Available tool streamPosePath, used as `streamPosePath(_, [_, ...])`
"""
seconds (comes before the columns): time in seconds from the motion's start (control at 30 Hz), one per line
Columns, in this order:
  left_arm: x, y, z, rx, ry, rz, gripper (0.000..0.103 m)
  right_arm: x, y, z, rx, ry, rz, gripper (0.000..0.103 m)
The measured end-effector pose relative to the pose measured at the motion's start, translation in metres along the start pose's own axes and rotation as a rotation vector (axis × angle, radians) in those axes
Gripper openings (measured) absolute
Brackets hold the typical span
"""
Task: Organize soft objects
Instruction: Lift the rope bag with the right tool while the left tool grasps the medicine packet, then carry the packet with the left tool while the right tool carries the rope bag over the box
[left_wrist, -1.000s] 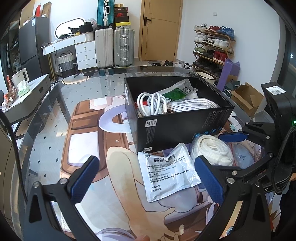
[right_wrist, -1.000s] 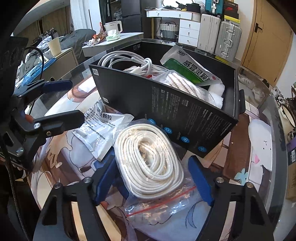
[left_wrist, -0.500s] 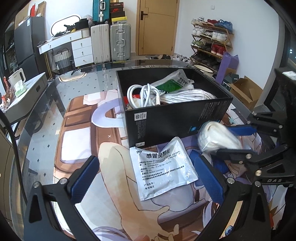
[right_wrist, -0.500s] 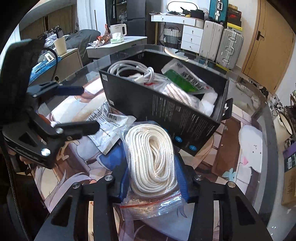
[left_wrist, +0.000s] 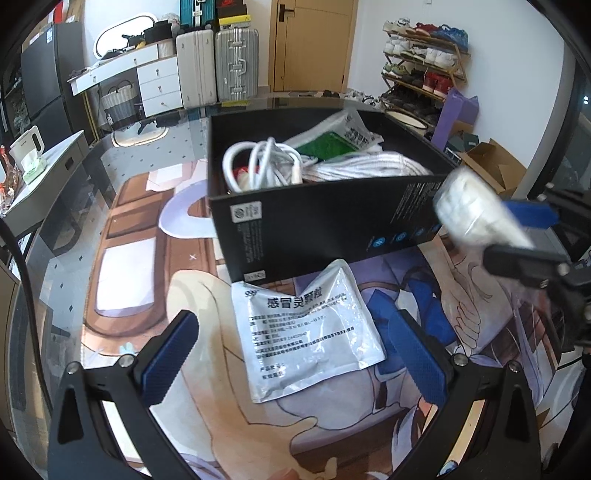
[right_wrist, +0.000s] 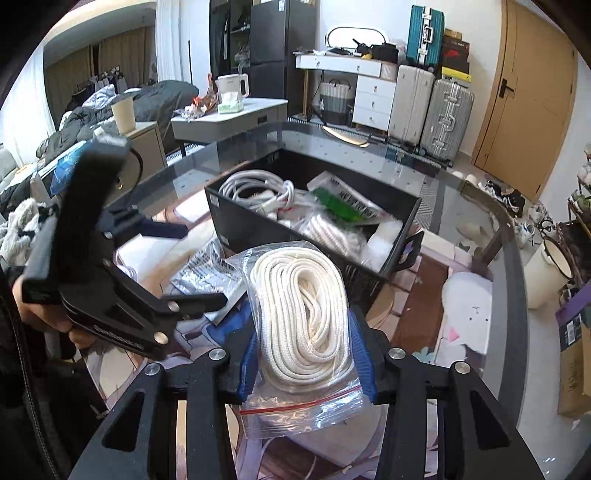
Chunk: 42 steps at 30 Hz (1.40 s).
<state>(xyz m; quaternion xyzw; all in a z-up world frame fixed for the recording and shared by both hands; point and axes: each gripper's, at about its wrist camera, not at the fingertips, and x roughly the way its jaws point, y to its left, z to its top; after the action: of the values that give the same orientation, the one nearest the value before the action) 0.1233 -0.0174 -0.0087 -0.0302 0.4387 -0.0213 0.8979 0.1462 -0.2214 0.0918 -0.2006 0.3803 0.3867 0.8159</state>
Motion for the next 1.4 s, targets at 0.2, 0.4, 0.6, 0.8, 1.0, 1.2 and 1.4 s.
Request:
streamPosePath(0.2, [0.014,-0.008,0.003,0.001,0.049,0.028,0.103,-0.004,-0.003,0.000,0.005,-0.008,0.003,0.044])
streamPosePath(0.4, [0.019,-0.020,0.005,0.039,0.057,0.051,0.103,-0.004,-0.003,0.000,0.009,-0.007,0.003,0.044])
streamPosePath(0.6, [0.018,-0.020,0.003,0.039,0.053,0.047,0.103,-0.004,-0.003,-0.001,0.011,-0.009,0.003,0.044])
streamPosePath(0.8, [0.017,-0.020,0.002,0.038,0.048,0.045,0.099,-0.004,-0.004,0.000,0.014,-0.009,0.000,0.044])
streamPosePath(1.0, [0.010,-0.022,0.002,0.066,0.013,0.019,0.065,-0.004,-0.005,0.001,0.015,-0.010,-0.001,0.044])
streamPosePath(1.2, [0.001,-0.018,-0.002,0.080,-0.004,-0.020,0.048,-0.005,-0.006,0.003,0.018,-0.013,0.000,0.044])
streamPosePath(1.4, [-0.010,-0.018,-0.006,0.080,-0.022,-0.040,0.044,-0.007,-0.005,0.004,0.019,-0.022,0.001,0.044])
